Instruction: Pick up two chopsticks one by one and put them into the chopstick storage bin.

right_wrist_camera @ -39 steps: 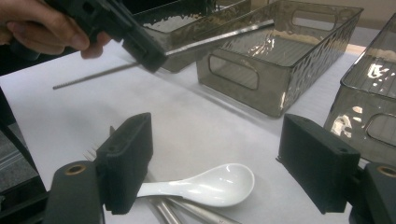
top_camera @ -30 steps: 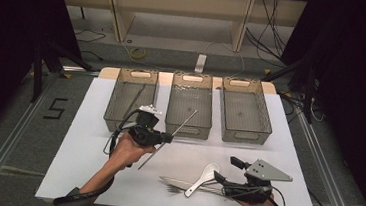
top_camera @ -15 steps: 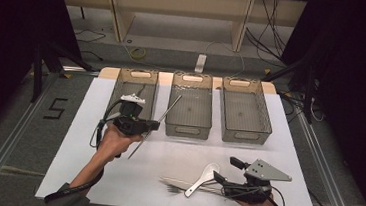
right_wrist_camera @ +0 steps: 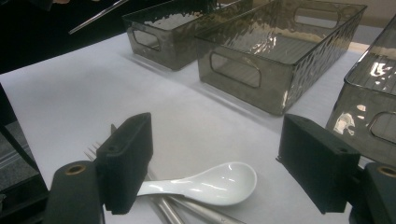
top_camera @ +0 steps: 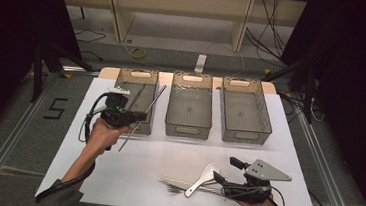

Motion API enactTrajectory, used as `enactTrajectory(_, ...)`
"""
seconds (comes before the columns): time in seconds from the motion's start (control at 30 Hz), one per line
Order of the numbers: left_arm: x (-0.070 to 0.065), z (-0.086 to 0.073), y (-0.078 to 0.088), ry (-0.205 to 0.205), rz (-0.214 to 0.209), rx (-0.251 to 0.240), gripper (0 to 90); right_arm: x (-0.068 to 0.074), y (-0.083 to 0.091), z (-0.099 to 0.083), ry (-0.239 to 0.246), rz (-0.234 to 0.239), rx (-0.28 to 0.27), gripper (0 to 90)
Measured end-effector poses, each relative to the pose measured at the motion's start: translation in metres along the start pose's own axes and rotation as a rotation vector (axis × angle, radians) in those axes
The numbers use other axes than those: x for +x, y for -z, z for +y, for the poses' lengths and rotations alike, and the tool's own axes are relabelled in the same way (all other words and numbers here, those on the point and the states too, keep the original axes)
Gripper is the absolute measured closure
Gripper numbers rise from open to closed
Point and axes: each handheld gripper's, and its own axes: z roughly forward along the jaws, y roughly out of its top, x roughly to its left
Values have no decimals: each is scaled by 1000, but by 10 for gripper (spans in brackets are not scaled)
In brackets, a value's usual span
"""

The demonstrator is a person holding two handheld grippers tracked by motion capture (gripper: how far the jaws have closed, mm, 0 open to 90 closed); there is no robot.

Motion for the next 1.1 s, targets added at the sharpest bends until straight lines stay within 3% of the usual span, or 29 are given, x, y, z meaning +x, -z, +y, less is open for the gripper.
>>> enactTrajectory(0.3, 21, 6, 6, 42, 37, -33, 851, -1, 0, 0, -2, -2, -1, 269)
enactTrajectory(0.6, 38, 27, 11, 79, 69, -60, 851, -1, 0, -1, -8, -4, -1, 269)
enactTrajectory(1.1, 64, 55, -1, 104, 142, -68, 850, -2, 0, -1, -9, -1, -3, 269)
